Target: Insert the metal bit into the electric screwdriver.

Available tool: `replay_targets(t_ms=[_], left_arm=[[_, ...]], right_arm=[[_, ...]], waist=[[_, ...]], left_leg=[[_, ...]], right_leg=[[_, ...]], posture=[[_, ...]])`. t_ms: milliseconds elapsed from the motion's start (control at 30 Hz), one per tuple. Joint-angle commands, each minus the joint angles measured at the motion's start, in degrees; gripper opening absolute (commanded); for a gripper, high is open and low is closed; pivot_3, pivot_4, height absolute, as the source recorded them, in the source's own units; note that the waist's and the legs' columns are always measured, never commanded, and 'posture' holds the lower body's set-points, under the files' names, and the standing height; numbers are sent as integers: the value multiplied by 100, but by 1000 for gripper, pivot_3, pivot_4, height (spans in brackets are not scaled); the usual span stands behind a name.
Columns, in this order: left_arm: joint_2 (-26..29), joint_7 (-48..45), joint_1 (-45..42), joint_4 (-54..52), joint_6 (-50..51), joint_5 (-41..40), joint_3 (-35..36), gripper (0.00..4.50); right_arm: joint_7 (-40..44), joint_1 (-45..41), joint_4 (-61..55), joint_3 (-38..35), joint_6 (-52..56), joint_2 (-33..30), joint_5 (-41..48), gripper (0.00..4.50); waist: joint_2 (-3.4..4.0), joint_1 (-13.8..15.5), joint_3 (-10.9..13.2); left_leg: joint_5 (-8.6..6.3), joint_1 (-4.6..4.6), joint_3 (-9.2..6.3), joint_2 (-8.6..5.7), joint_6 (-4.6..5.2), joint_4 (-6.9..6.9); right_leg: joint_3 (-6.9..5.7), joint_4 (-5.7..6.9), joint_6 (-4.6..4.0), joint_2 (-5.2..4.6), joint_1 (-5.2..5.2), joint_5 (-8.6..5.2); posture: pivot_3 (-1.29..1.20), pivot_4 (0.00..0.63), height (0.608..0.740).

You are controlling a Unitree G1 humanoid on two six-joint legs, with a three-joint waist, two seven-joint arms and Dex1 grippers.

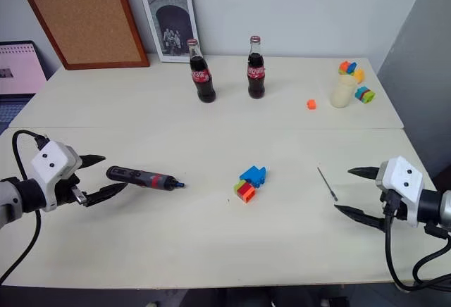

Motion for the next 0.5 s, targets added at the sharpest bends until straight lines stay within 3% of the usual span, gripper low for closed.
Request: replay_targets(t_ms=[33, 500], left_arm=[[132, -87, -43, -92, -68, -93, 228, 4486], [358, -297, -139, -64, -185, 99, -17, 4486]], right_arm=[[42, -10, -94, -225, -4, -79, 18, 4500], [-64, -172, -175, -34, -98, -18, -25, 4500]], waist=[[0, 0, 0], [-1, -1, 2]], left_leg=[[0, 0, 0, 0, 0, 0], [0, 1, 1, 0, 0, 0]], right_leg=[[0, 0, 0, 0, 0, 0], [1, 1, 0, 0, 0, 0]], posture=[[0, 150, 740], [0, 150, 740]])
